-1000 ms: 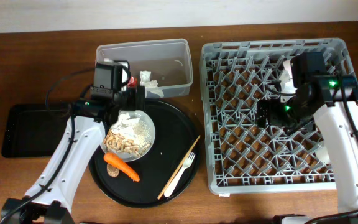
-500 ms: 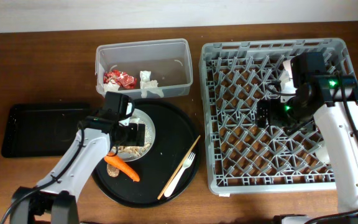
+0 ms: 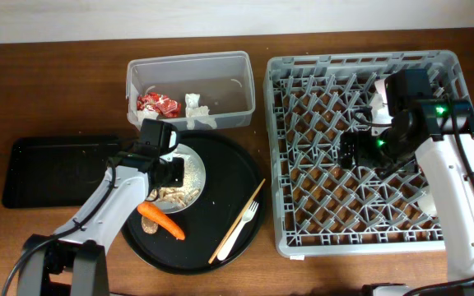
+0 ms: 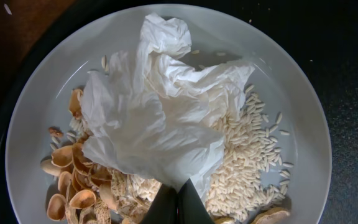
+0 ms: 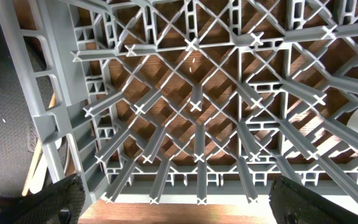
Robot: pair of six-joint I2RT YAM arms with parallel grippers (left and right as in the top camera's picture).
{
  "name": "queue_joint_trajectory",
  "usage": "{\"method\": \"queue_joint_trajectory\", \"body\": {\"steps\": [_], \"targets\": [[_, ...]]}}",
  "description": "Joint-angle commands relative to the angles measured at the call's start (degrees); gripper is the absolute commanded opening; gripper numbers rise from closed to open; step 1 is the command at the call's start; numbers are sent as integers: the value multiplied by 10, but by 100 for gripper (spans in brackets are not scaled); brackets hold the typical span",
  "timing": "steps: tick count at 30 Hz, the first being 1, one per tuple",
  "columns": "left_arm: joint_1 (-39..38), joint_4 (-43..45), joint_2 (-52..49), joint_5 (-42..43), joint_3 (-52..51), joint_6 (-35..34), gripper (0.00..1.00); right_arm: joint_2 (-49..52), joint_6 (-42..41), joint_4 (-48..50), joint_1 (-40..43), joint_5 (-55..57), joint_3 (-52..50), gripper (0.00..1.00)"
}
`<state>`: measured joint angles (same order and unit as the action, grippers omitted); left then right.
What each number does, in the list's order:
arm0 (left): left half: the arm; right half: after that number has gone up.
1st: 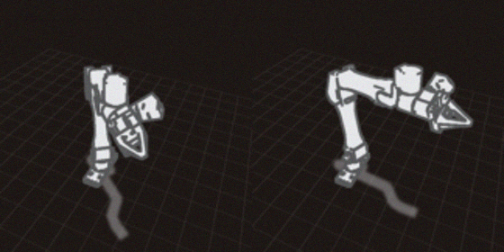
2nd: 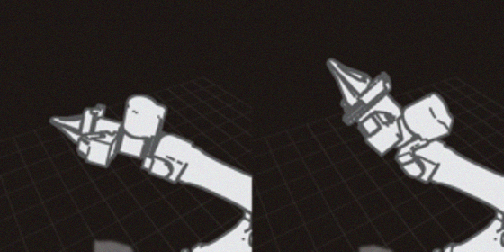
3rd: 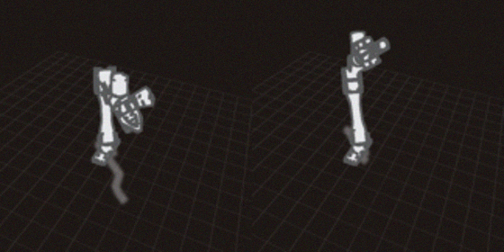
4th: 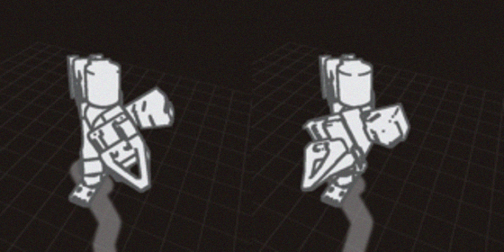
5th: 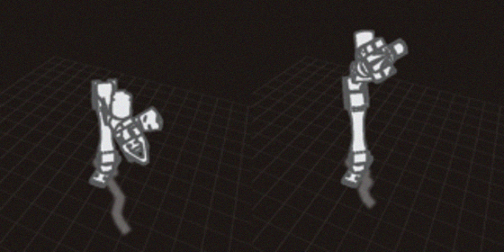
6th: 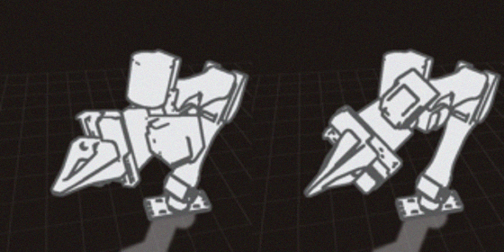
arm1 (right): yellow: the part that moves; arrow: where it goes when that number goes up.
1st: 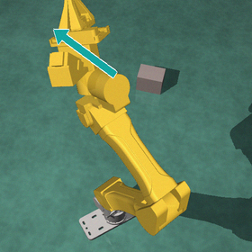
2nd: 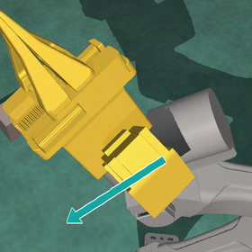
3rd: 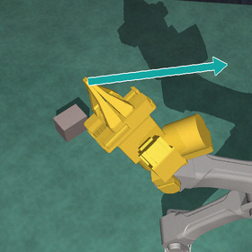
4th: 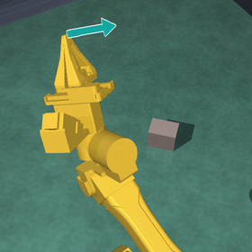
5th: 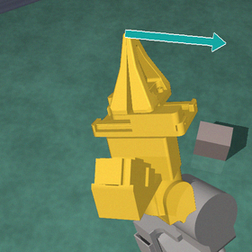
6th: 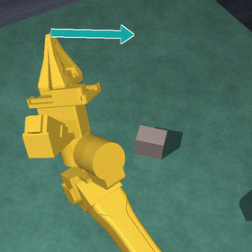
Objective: Sort waste into correct bins and load items into the dishwasher rack
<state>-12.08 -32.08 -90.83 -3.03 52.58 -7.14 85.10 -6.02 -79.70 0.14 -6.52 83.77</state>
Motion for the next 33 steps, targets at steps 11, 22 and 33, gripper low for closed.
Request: {"method": "queue_joint_trajectory", "body": {"steps": [11,22,33], "targets": [[2,66,155,67,77,1,0,-7,1,0,3,-3,1,98],[4,344,-76,67,111,1,99,-7,1,0,3,-3,1,98],[2,-402,68,108,152,-138,99,-7,1,0,3,-3,1,98]]}}
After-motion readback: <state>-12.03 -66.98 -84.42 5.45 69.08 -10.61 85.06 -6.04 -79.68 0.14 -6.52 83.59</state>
